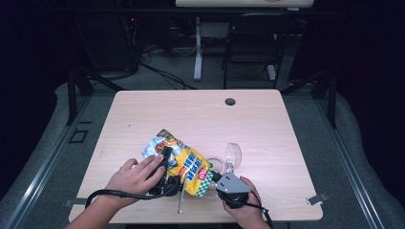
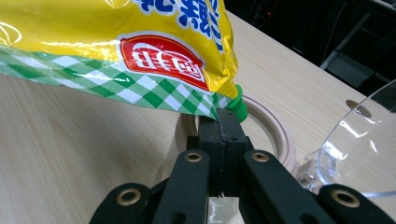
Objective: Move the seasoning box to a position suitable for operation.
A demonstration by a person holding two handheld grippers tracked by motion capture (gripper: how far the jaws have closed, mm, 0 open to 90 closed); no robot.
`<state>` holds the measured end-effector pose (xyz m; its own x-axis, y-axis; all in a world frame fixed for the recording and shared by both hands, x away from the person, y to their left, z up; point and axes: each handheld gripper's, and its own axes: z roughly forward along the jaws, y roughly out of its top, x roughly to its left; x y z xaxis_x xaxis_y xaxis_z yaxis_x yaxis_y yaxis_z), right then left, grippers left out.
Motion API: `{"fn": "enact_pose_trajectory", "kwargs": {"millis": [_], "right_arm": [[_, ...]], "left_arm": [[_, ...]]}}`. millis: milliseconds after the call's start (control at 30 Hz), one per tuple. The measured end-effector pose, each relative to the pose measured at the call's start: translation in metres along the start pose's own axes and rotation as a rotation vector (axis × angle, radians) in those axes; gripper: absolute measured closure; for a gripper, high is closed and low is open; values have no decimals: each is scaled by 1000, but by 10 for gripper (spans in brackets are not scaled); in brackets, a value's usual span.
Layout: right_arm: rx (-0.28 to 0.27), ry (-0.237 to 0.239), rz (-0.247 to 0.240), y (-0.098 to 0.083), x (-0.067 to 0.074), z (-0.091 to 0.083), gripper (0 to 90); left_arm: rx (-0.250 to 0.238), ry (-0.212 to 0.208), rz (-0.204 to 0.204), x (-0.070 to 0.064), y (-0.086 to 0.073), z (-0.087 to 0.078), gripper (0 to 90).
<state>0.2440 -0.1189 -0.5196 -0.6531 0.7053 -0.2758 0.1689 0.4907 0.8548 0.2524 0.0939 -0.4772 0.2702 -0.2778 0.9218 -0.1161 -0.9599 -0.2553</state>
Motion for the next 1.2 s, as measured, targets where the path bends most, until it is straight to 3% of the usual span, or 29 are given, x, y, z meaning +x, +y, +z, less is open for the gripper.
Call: {"fn": "enact_pose_trajectory", "kwargs": {"millis": [700,1200], "right_arm": [[-2,-2,10,0,0,0,900],[-2,0,13,0,0,-1,900]], "left_arm": [[11,6,38,4,3,-3,686],[7,9,42,6,4,-4,687]]}}
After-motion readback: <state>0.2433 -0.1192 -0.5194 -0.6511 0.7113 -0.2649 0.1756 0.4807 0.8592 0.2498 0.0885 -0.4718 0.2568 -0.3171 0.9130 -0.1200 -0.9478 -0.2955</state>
